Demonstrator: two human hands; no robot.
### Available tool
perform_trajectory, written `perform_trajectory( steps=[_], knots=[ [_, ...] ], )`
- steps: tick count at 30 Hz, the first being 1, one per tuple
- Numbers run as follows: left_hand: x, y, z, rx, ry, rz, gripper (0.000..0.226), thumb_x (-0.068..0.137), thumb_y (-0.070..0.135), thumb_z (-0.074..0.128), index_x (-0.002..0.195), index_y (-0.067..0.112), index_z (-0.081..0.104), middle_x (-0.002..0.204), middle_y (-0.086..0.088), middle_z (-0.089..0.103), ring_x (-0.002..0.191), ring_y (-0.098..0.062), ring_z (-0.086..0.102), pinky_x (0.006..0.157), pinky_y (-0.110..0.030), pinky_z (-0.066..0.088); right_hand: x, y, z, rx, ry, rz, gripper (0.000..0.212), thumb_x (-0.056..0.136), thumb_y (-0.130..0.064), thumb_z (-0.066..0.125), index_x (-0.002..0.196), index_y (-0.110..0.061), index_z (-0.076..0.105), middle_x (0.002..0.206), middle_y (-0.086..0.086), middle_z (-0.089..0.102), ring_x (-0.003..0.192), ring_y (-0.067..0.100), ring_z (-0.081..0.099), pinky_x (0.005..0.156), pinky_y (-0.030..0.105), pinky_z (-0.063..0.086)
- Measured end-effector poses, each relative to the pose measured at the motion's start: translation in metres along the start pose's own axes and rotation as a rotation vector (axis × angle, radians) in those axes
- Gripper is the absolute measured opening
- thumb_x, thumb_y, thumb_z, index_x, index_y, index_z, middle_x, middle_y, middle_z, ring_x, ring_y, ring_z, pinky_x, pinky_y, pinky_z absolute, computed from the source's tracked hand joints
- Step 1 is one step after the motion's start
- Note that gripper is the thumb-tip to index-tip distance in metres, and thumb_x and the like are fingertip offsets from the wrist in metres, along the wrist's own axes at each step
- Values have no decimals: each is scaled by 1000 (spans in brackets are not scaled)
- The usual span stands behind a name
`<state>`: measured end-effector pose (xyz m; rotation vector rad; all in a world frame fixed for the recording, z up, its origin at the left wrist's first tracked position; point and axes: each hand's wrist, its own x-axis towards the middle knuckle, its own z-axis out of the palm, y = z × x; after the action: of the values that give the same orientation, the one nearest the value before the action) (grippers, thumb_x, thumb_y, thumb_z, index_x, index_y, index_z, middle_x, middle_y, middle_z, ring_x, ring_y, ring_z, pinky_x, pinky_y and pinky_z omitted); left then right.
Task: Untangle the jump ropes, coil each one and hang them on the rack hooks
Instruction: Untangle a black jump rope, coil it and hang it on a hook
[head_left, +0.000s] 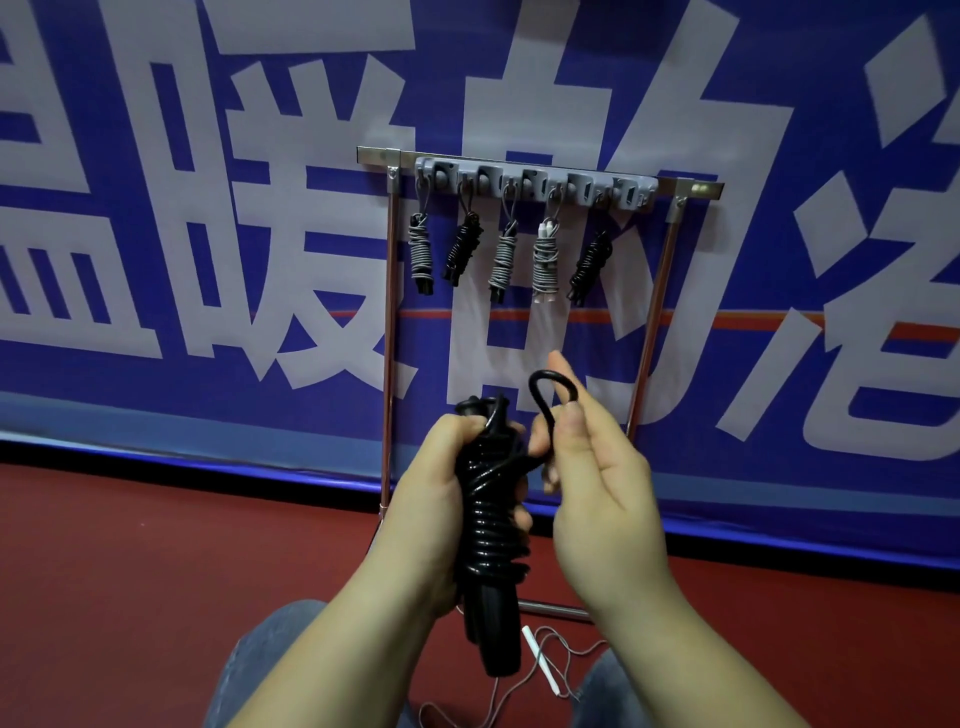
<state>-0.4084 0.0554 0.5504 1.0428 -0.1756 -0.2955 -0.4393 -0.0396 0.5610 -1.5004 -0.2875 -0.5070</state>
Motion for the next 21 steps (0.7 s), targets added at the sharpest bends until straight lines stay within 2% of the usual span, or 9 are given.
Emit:
perform_trajectory(
  steps=[2, 5, 8, 11, 13, 15, 17, 19, 21],
  knots=[
    [0, 1, 0, 5, -1, 8, 33, 85, 34, 39, 75, 10, 59, 72, -13, 49, 41, -18, 44, 42, -20, 35, 0, -7, 1, 31, -42, 29, 37, 83, -39, 35, 116, -38, 51, 66, -8, 44, 48, -4, 41, 46, 8, 40],
    [-1, 2, -1, 9, 39, 1, 39, 86, 34, 39, 64, 11, 62, 59, -9, 48, 39, -17, 44, 41, -20, 36, 3, -9, -2, -40, -105, 19, 22, 88, -29, 44, 101, -31, 62, 84, 3, 59, 51, -4, 46, 49, 8, 42],
    [-3, 5, -1, -7, 45, -19, 41, 85, 37, 40, 62, 10, 60, 53, -8, 45, 36, -17, 43, 39, -19, 36, 5, -5, -6, -126, -64, -60, 25, 82, -28, 56, 105, -31, 65, 89, 18, 62, 68, 8, 61, 62, 12, 48],
    [-5, 7, -2, -21, 32, -28, 36, 83, 39, 41, 68, 9, 54, 56, -8, 45, 36, -17, 43, 40, -19, 36, 6, 1, -9, -214, 22, -157, 29, 76, -34, 60, 103, -30, 68, 82, 14, 64, 77, 22, 61, 72, 21, 48],
    [-6, 8, -2, -13, 16, -22, 31, 76, 39, 45, 70, 9, 52, 57, -8, 45, 37, -17, 44, 40, -19, 36, 7, 3, -10, -235, 62, -194, 27, 75, -33, 62, 100, -29, 69, 76, 5, 64, 73, 17, 60, 67, 17, 48],
    [-7, 7, -1, 2, 1, 3, 32, 77, 38, 45, 69, 8, 52, 56, -8, 45, 37, -18, 44, 39, -20, 37, 7, 3, -10, -262, 83, -223, 26, 75, -33, 62, 99, -28, 70, 74, 1, 63, 69, 12, 59, 64, 14, 47],
    [-9, 7, 1, 17, -20, 20, 32, 76, 37, 45, 66, 8, 53, 53, -9, 45, 37, -18, 44, 38, -20, 37, 7, 2, -10, -274, 86, -245, 25, 76, -31, 63, 99, -26, 71, 72, 1, 63, 68, 11, 59, 63, 15, 47],
    [-10, 7, 3, 30, -46, 34, 35, 65, 41, 47, 66, 7, 56, 51, -10, 46, 37, -19, 44, 39, -22, 36, 6, 2, -9, -271, 78, -284, 20, 79, -28, 67, 98, -25, 71, 75, 1, 64, 69, 13, 60, 64, 18, 50],
    [-11, 7, 3, 27, -62, 47, 39, 62, 43, 48, 69, 6, 58, 52, -11, 47, 38, -19, 46, 39, -23, 37, 6, 1, -7, -268, 78, -330, 19, 79, -24, 68, 98, -23, 71, 77, 3, 63, 69, 11, 59, 62, 15, 48]
  ],
)
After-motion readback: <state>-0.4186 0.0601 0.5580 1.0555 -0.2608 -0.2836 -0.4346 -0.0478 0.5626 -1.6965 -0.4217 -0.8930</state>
